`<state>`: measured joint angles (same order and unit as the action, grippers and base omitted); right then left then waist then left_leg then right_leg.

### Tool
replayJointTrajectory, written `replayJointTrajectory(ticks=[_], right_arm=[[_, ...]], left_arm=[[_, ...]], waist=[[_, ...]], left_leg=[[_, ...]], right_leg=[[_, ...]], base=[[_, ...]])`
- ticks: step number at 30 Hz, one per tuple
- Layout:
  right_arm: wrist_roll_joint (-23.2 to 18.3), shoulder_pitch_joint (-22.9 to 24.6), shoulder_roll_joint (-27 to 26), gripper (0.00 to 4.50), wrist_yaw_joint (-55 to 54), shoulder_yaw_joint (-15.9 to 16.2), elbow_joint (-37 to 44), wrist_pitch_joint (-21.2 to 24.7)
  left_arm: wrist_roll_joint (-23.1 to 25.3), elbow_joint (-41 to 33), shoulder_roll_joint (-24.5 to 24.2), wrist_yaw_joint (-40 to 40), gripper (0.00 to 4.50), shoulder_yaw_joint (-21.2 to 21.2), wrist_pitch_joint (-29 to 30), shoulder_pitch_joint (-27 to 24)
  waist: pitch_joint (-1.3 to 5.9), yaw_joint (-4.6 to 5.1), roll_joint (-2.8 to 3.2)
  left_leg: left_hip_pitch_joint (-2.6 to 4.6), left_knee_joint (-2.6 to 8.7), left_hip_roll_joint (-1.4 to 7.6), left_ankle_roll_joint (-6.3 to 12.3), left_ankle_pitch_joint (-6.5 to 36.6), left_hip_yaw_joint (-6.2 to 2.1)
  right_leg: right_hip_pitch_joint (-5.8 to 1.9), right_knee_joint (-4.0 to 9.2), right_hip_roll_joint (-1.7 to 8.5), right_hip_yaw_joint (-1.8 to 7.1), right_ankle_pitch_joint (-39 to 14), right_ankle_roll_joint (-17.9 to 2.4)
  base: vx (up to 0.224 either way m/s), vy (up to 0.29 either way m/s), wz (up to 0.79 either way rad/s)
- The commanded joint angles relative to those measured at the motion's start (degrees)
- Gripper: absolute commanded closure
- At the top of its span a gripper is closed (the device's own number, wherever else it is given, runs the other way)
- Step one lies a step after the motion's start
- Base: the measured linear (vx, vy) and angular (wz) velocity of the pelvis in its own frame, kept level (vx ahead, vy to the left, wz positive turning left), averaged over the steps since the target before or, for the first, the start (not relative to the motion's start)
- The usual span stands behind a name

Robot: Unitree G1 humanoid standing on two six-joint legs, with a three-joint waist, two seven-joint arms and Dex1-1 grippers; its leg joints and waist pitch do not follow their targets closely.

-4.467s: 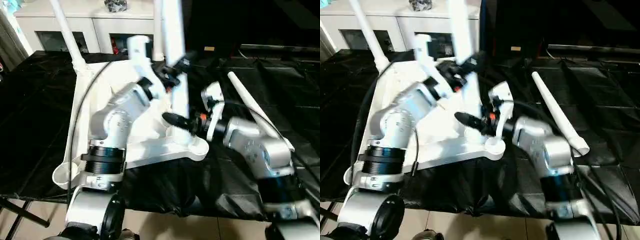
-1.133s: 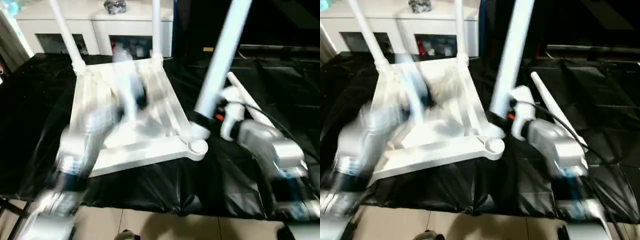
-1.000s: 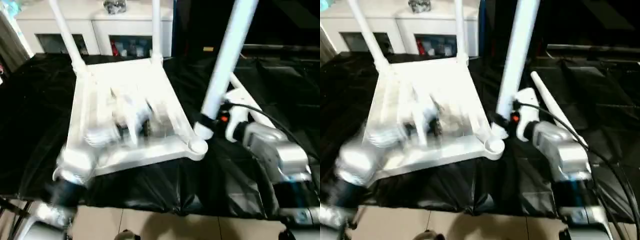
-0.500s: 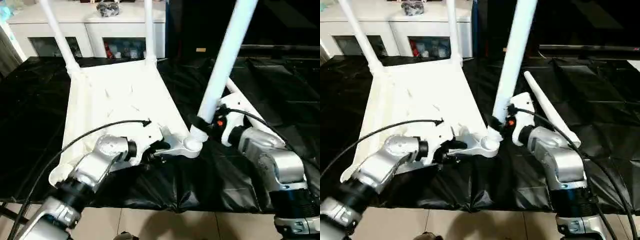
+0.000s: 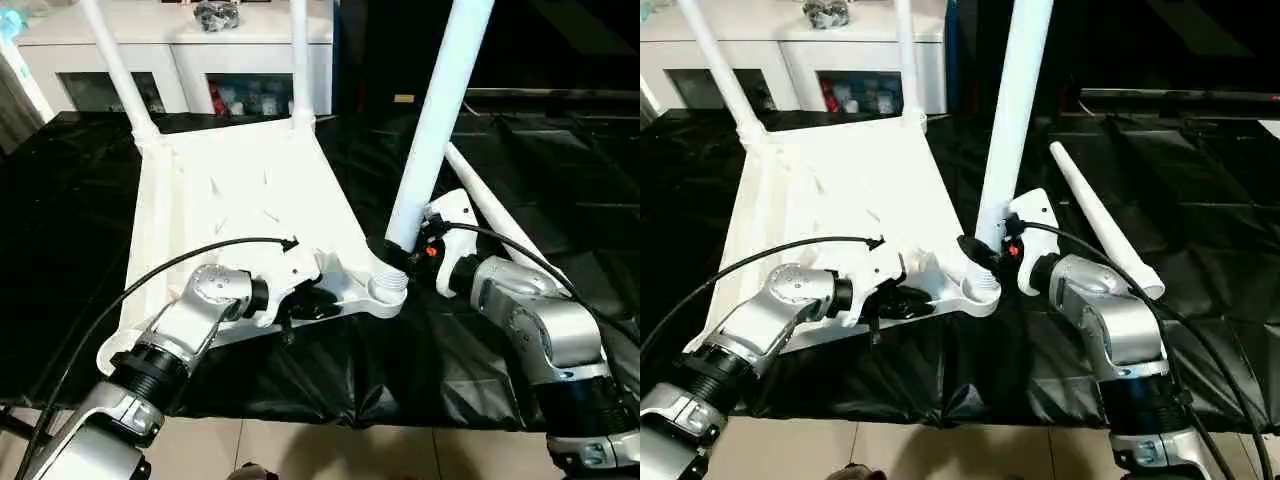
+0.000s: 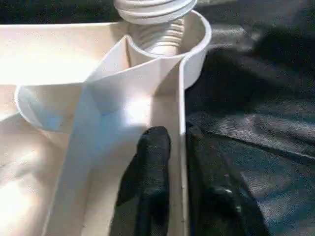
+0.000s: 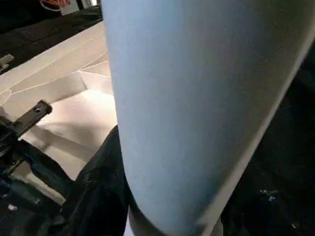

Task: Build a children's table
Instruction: Pick table leg, then insert table leg to table base

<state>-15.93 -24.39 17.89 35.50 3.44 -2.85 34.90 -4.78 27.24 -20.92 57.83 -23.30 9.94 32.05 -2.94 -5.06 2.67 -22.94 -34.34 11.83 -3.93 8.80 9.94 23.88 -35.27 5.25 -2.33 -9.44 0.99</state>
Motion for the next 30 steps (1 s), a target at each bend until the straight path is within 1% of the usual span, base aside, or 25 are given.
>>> replayJointTrajectory(ticks=[1, 3, 5, 10, 11, 13, 14, 16, 17, 18, 19, 21, 22, 25, 26, 27, 28, 30], right_arm=[[0.1, -1.0, 0.5, 2.59, 1.0, 1.2, -0.2, 0.7], [0.2, -1.2, 1.0, 2.59, 2.2, 2.3, -0.8, 0.9], [0.4, -1.5, 1.1, 2.59, 2.7, 2.6, -1.4, 0.7], [1.1, -3.2, 1.4, 2.59, 4.1, 3.3, -5.1, 0.2], [1.1, -3.5, 1.5, 2.59, 4.3, 3.5, -5.8, 0.2], [1.2, -3.9, 1.7, 2.59, 4.6, 3.7, -6.9, 0.1], [1.3, -4.2, 1.8, 2.59, 4.8, 3.9, -7.6, 0.0], [1.6, -4.6, 1.8, 2.59, 5.1, 4.1, -8.9, -0.2], [1.9, -5.4, 1.7, 2.59, 5.8, 4.4, -11.6, -0.6], [2.0, -5.4, 1.6, 2.59, 5.8, 4.4, -11.9, -0.7], [2.3, -5.7, 1.5, 2.59, 6.1, 4.6, -12.9, -1.1], [3.0, -6.3, 1.4, 2.59, 6.5, 5.0, -15.1, -1.9], [3.0, -6.4, 1.4, 2.59, 6.6, 5.0, -15.3, -2.0], [3.1, -6.8, 1.2, 2.59, 6.6, 4.9, -16.9, -3.0], [3.0, -6.8, 1.1, 2.59, 6.6, 4.7, -17.6, -3.2], [3.0, -6.7, 1.1, 2.59, 6.7, 4.7, -17.6, -3.2], [3.0, -6.7, 1.1, 2.59, 6.7, 4.7, -17.6, -3.2], [2.8, -6.5, 1.3, 2.59, 7.3, 4.8, -17.4, -3.4]], left_arm=[[0.5, 0.4, -0.7, 1.1, 4.23, 0.7, -0.3, 0.5], [0.8, 0.6, -1.0, 1.9, 4.46, 0.3, -0.2, 0.4], [1.2, 0.7, -1.3, 2.1, 4.50, 0.0, -0.3, 0.3], [1.6, 1.3, -1.3, 2.2, 4.50, 0.2, -0.2, 0.3], [1.5, 1.3, -1.2, 2.1, 4.50, 0.5, 0.0, 0.3], [1.0, 1.1, -1.0, 2.2, 4.50, 0.9, 0.8, 0.4], [0.7, 1.0, -0.9, 2.3, 4.50, 1.1, 1.2, 0.4], [0.0, 0.6, -0.6, 2.2, 4.50, 1.5, 2.4, 0.5], [-0.8, -0.1, 0.2, 1.8, 4.50, 2.2, 3.8, 0.4], [-0.8, -0.2, 0.3, 1.7, 4.50, 2.3, 3.8, 0.4], [-0.9, -0.4, 0.6, 1.4, 4.50, 2.4, 4.2, 0.4], [-0.9, -0.4, 1.1, 0.7, 4.50, 2.8, 4.6, 0.4], [-0.8, -0.3, 1.2, 0.5, 4.50, 2.8, 4.6, 0.4], [-1.0, -0.5, 1.5, 0.4, 4.50, 3.1, 4.8, 0.4], [-1.3, -0.9, 1.7, -0.1, 4.50, 3.4, 6.0, 0.5], [-1.3, -1.1, 1.8, -0.5, 4.50, 3.6, 6.8, 0.6], [-1.3, -1.1, 1.8, -0.6, 4.50, 3.6, 6.8, 0.6], [-1.0, -1.7, 2.5, -2.1, 4.50, 4.3, 8.8, 0.9]], waist=[[4.26, -0.11, -0.48], [4.23, -0.12, -0.50], [4.19, -0.11, -0.52], [4.17, -0.09, -0.63], [4.16, -0.02, -0.73], [4.10, -0.06, -0.65], [4.11, -0.03, -0.83], [4.07, 0.00, -0.80], [4.13, 0.10, -1.20], [4.09, 0.14, -1.10], [4.01, 0.06, -1.07], [3.98, 0.15, -1.37], [3.95, 0.12, -1.28], [4.00, 0.12, -1.36], [3.94, 0.17, -1.47], [3.92, 0.13, -1.38], [3.87, 0.15, -1.38], [3.91, 0.18, -1.43]], left_leg=[[1.51, 4.25, 0.34, -1.75, 16.1, 0.09], [1.49, 4.31, 0.38, -1.75, 16.3, 0.03], [1.51, 4.26, 0.36, -1.67, 16.5, 0.08], [1.49, 4.30, 0.38, -1.88, 16.9, 0.04], [1.46, 4.28, 0.36, -1.84, 16.8, 0.06], [1.50, 4.27, 0.38, -1.84, 16.8, 0.08], [1.50, 4.27, 0.38, -1.80, 16.9, 0.06], [1.47, 4.33, 0.37, -1.85, 17.0, 0.03], [1.43, 4.30, 0.38, -1.79, 17.0, 0.07], [1.42, 4.30, 0.36, -1.73, 17.1, 0.05], [1.54, 4.27, 0.40, -1.66, 17.5, 0.09], [1.46, 4.33, 0.37, -1.64, 17.8, 0.06], [1.48, 4.38, 0.38, -1.65, 17.9, 0.01], [1.54, 4.37, 0.38, -1.65, 18.0, 0.05], [1.58, 4.42, 0.38, -1.56, 18.3, 0.05], [1.57, 4.44, 0.37, -1.61, 18.5, 0.01], [1.61, 4.51, 0.42, -1.68, 18.8, 0.01], [1.66, 4.51, 0.43, -1.72, 19.0, 0.00]], right_leg=[[-2.58, 4.26, 1.89, 1.31, -15.2, -10.0], [-2.62, 4.22, 1.90, 1.29, -15.5, -10.0], [-2.55, 4.33, 1.92, 1.32, -16.0, -10.0], [-2.53, 4.33, 1.99, 1.28, -17.0, -9.9], [-2.55, 4.37, 1.98, 1.29, -17.1, -9.9], [-2.47, 4.46, 2.00, 1.31, -17.5, -9.9], [-2.51, 4.42, 2.04, 1.30, -17.9, -9.9], [-2.51, 4.47, 2.03, 1.26, -18.6, -9.7], [-2.54, 4.41, 2.04, 1.22, -18.5, -9.8], [-2.52, 4.38, 2.05, 1.21, -18.7, -10.0], [-2.36, 4.61, 2.08, 1.24, -19.6, -9.8], [-2.46, 4.66, 2.07, 1.21, -20.3, -9.6], [-2.44, 4.69, 2.08, 1.19, -20.6, -9.5], [-2.37, 4.77, 2.03, 1.21, -20.5, -9.3], [-2.35, 4.80, 2.04, 1.19, -20.9, -9.3], [-2.36, 4.85, 2.04, 1.20, -21.2, -9.2], [-2.33, 4.87, 2.01, 1.21, -21.4, -9.2], [-2.34, 4.85, 2.00, 1.21, -21.4, -9.1]], base=[[0.000, 0.000, 0.00], [0.000, 0.000, 0.00], [0.000, 0.000, 0.00], [0.000, 0.000, 0.00], [0.000, 0.000, 0.00], [0.000, 0.000, 0.00], [0.000, 0.000, 0.00], [0.000, 0.000, 0.00], [0.000, 0.000, 0.00], [0.000, 0.000, 0.00], [0.000, 0.000, 0.00], [0.000, 0.000, 0.00], [0.000, 0.000, 0.00], [0.000, 0.000, 0.00], [0.000, 0.000, 0.00], [0.000, 0.000, 0.00], [0.000, 0.000, 0.00], [0.000, 0.000, 0.00]])
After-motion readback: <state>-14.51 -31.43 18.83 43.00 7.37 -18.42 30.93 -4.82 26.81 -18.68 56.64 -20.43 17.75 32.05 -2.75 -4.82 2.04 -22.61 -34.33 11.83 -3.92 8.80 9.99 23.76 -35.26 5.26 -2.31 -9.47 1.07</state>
